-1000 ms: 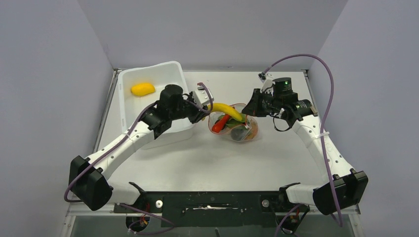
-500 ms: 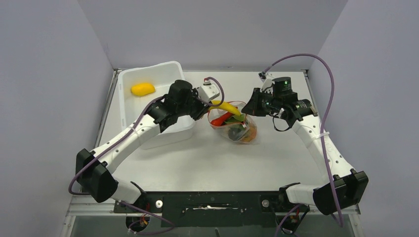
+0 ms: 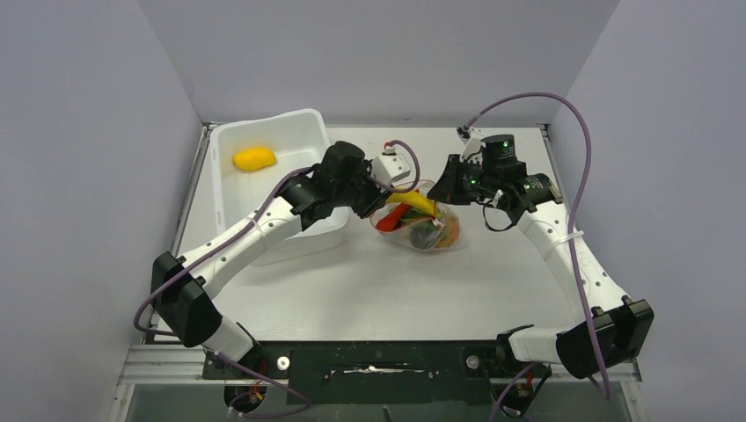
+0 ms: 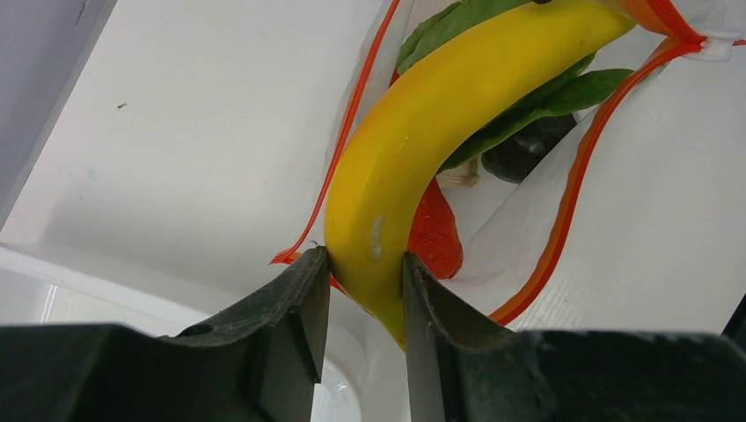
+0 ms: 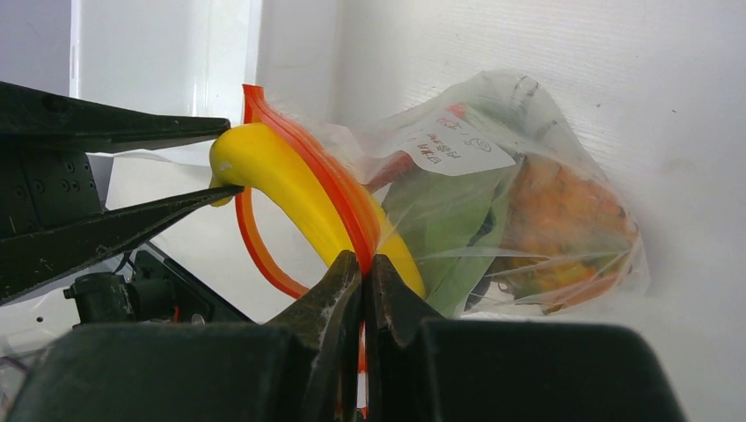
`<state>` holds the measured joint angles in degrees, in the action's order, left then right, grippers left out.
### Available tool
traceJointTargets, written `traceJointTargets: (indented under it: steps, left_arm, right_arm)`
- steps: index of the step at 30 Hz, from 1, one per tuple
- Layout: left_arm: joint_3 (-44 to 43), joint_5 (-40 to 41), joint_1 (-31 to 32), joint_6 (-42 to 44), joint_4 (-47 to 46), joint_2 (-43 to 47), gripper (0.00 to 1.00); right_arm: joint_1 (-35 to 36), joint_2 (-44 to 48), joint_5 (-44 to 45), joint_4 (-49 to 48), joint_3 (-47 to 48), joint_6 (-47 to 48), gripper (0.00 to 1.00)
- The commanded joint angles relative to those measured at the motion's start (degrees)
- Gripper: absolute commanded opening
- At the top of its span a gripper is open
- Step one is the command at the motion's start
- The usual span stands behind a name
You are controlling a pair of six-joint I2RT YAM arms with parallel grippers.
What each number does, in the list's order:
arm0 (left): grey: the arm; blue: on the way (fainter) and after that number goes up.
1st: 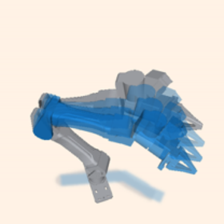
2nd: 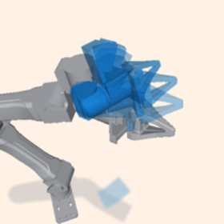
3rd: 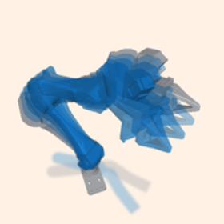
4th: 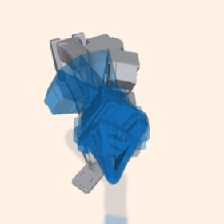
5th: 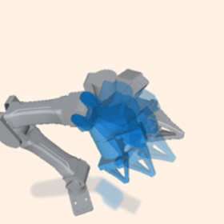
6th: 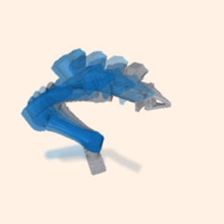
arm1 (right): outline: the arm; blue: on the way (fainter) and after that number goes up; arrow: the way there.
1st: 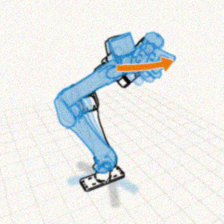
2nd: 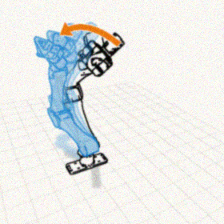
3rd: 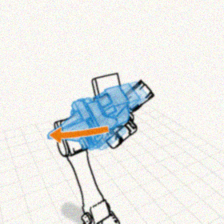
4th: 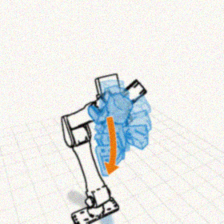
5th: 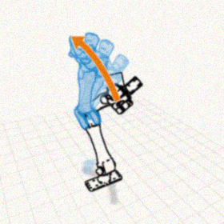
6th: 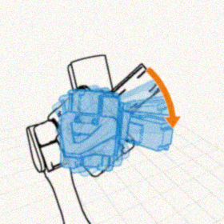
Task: Place the food in the zip-top bag and seal the zipper
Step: Place the fake fruit in the zipper food storage bag.
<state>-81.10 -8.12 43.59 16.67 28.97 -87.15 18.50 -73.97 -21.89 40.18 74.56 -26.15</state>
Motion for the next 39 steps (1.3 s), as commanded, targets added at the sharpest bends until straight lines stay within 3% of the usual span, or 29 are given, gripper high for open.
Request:
traceJointTargets:
  steps: [1, 7, 12, 15, 24, 30, 39]
  left_arm:
    - [-4.73, -0.88, 0.89, -1.04, 0.81, -1.54, 0.10]
    - [-5.08, -2.53, 1.23, -2.62, -0.60, -3.30, 0.22]
    - [-5.11, 0.86, 1.19, -6.86, -1.58, -2.61, 0.49]
    - [-4.05, 3.17, 0.82, -9.33, -2.85, -1.04, 0.55]
    - [2.04, 11.31, -0.80, -15.99, -5.55, 4.09, 0.53]
    - [6.40, 7.22, -3.51, -21.73, -8.80, 5.88, 0.44]
    - [12.57, 0.53, -4.72, -25.61, -19.06, 4.94, 0.48]
  right_arm:
    - [0.71, 0.41, -0.56, -4.13, 2.93, -0.65, 0.00]
    - [0.96, 0.32, -0.53, -4.34, 2.56, -0.66, 0.00]
    - [0.86, 0.47, -0.35, -4.15, 2.73, -0.38, 0.00]
    - [0.74, 0.09, -0.07, -3.64, 2.71, 0.03, 0.00]
    - [-0.71, 0.66, 0.33, -3.71, 2.19, 0.22, 0.00]
    - [-0.92, 0.85, 0.16, -3.88, 1.84, 0.05, 0.00]
    - [-0.98, 0.85, 0.00, -4.56, 1.47, -0.31, 0.00]
